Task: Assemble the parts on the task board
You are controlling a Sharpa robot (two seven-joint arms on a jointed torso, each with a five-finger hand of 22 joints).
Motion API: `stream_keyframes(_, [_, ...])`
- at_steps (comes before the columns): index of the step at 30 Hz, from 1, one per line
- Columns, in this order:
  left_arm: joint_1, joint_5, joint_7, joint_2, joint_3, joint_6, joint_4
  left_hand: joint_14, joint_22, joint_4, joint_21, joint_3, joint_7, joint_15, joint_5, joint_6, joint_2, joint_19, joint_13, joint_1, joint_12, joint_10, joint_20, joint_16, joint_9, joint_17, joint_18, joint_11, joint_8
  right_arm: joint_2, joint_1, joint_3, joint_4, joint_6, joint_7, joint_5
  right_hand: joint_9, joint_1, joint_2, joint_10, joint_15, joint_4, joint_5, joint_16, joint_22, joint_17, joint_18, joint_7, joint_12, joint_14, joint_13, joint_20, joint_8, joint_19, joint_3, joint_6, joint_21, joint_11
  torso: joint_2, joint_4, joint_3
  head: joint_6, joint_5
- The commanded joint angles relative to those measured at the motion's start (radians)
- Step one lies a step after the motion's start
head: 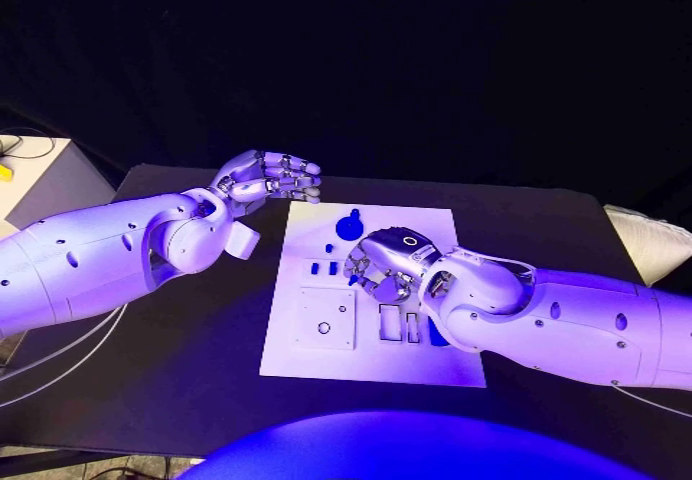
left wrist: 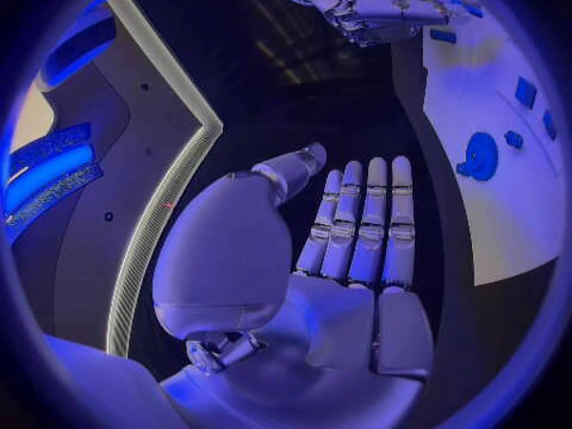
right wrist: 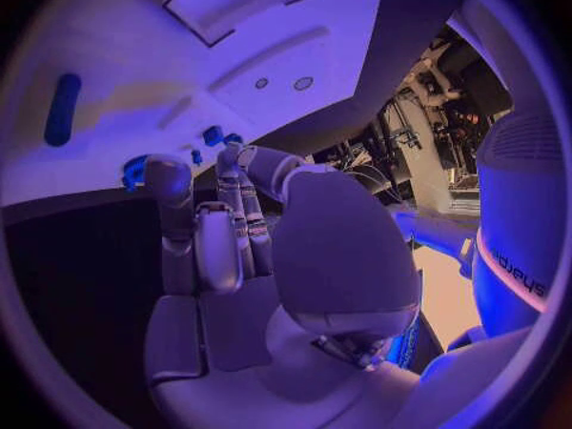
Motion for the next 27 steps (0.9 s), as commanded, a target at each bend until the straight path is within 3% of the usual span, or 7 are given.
stream_keyframes(1, [0.0, 0.01, 0.006, 0.007, 0.001, 0.003, 0.001, 0.004, -0.002, -0.002, -0.005, -0.005, 0.01, 0.001, 0.003, 0.0, -0.001, 0.008, 0.001, 0.007, -0.005, 0.003, -0.002, -0.005, -0.001, -0.001, 0.012, 0.003, -0.004, 0.02, -0.013, -0.003, -0.008, 0.063, -0.026, -0.05, 0.002, -0.006, 0.006, 0.0, -0.004, -0.001, -0.001, 0.005, 0.001, -0.001, -0.014, 0.001, -0.003, 0.035, 0.001, -0.001, 0.003, 0.008, 0.007, 0.001, 0.006, -0.004, 0.001, 0.0001, 0.0011, 0.0, 0.012])
stream_keyframes(15, [0.0, 0.02, 0.007, 0.016, 0.001, -0.009, -0.003, 0.007, -0.004, 0.0, -0.008, -0.007, 0.011, 0.001, 0.003, 0.001, -0.001, 0.01, 0.001, 0.005, -0.005, 0.004, -0.001, -0.007, -0.002, 0.0, 0.012, 0.003, -0.004, 0.047, -0.03, -0.011, -0.007, 0.092, -0.049, -0.081, 0.002, -0.007, 0.006, -0.001, -0.004, -0.001, 0.0, 0.005, 0.004, -0.002, -0.015, 0.001, -0.004, 0.034, 0.001, -0.001, 0.003, 0.009, 0.008, 0.0, 0.009, -0.003, 0.0, -0.0032, 0.0026, 0.0, 0.039])
stream_keyframes(27, [0.0, 0.023, 0.005, 0.017, 0.001, -0.007, -0.005, 0.009, -0.006, 0.0, -0.009, -0.007, 0.012, 0.001, 0.003, 0.002, -0.001, 0.012, 0.001, 0.005, -0.004, 0.004, -0.001, -0.007, -0.002, 0.0, 0.012, 0.003, -0.004, 0.049, -0.034, -0.013, -0.006, 0.093, -0.07, -0.098, 0.003, -0.008, 0.006, -0.001, -0.003, -0.002, 0.0, 0.005, 0.006, -0.002, -0.015, 0.001, -0.004, 0.034, 0.001, 0.0, 0.003, 0.008, 0.009, 0.0, 0.011, -0.003, 0.001, -0.0016, 0.0016, 0.0, 0.042])
